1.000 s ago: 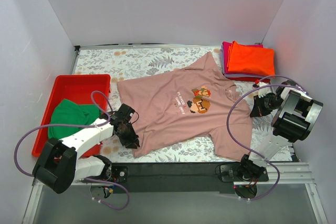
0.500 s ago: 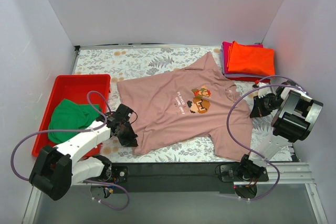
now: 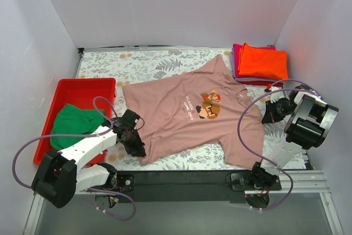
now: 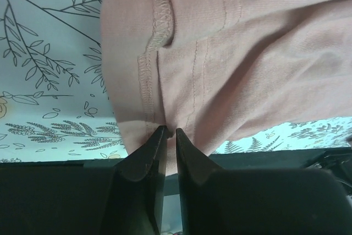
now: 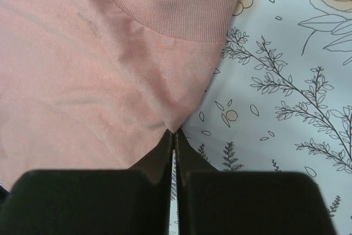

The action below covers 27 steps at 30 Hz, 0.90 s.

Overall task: Fold and stack the t-shirts
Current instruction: Flatten the tshirt out

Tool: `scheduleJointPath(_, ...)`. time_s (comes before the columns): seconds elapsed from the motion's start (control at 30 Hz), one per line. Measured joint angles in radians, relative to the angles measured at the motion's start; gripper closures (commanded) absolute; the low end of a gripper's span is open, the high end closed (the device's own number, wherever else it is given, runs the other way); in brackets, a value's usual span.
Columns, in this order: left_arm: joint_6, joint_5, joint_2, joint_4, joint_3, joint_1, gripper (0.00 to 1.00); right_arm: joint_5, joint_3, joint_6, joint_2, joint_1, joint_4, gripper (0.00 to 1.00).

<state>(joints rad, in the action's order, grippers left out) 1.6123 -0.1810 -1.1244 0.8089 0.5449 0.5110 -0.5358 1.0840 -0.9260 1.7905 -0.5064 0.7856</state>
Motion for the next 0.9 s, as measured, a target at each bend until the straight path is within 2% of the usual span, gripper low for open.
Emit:
scheduleJointPath(0.17, -0.01, -0.017, -0.015, -0.001, 0.0, 0.0, 0.85, 0.0, 0.0, -0.005, 0.0, 0.0, 0.0, 0.99)
scheduleJointPath(0.23, -0.011, -0.022, -0.015, -0.001, 0.0, 0.0, 0.88, 0.0, 0.0, -0.005, 0.0, 0.0, 0.0, 0.99)
scheduleJointPath(0.37, -0.016, -0.029, -0.013, -0.001, 0.0, 0.0, 1.0, 0.0, 0.0, -0.006, 0.0, 0.0, 0.001, 0.99)
scheduleJointPath(0.6, -0.014, -0.038, 0.022, 0.015, 0.0, 0.002, 1.0, -0.003, 0.0, -0.006, 0.0, 0.0, 0.001, 0.99)
scheduleJointPath(0.9, 0.008, -0.023, 0.145, 0.125, 0.018, 0.002, 1.0, -0.003, 0.0, -0.006, 0.0, -0.004, 0.002, 0.99)
